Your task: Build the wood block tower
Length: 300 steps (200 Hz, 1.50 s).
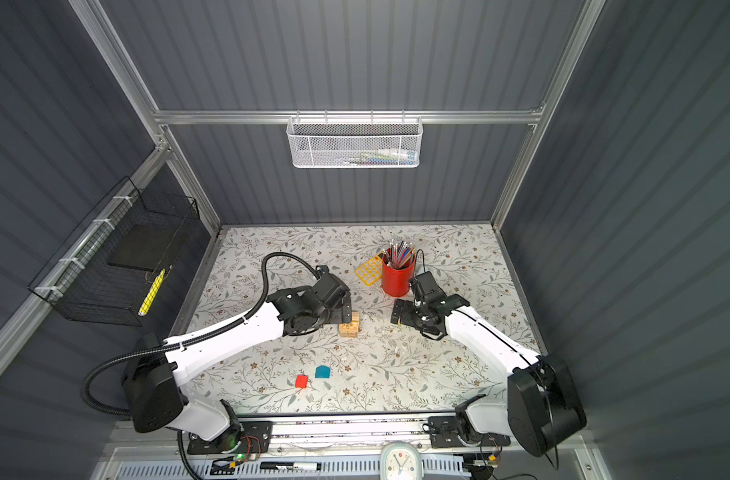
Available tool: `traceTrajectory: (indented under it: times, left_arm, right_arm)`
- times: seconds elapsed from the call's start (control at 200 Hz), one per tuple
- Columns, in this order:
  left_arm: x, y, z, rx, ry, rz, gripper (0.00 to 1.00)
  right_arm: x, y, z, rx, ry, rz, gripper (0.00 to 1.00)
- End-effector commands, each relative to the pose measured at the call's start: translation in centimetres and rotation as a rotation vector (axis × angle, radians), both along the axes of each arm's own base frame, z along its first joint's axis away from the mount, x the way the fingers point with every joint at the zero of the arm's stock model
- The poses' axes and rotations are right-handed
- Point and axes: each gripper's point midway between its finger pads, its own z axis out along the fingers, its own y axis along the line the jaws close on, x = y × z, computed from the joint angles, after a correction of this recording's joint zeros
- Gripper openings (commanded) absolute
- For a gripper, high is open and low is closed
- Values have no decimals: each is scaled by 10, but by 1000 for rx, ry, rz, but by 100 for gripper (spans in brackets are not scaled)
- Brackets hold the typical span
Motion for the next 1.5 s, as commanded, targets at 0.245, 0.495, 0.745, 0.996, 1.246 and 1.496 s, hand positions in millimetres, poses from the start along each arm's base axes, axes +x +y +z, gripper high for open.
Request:
traceTrajectory:
  times: [0.245, 0.495, 0.745, 0.996, 1.246, 1.496]
  left_arm:
    - [-7, 48, 5, -4, -71, 96, 100]
    - [-9, 60, 4, -23, -76, 113, 100]
    - [-10, 68, 3, -11, -70, 121, 100]
    - [-6, 68, 6, -17, -70, 124, 100]
    - [-4, 69, 6, -6, -65, 119, 100]
    - [-7, 74, 8, -18, -66, 132, 100]
  right_arm:
    - [33, 14, -22, -111, -1, -134, 91]
    - [43, 21, -38, -154, 21, -159, 80]
    - [43, 21, -51, -192, 50, -180, 69]
    - [45, 21, -60, -207, 59, -187, 55]
    - [46, 21, -68, -231, 65, -164, 40]
    - [41, 18, -66, -268, 73, -106, 28]
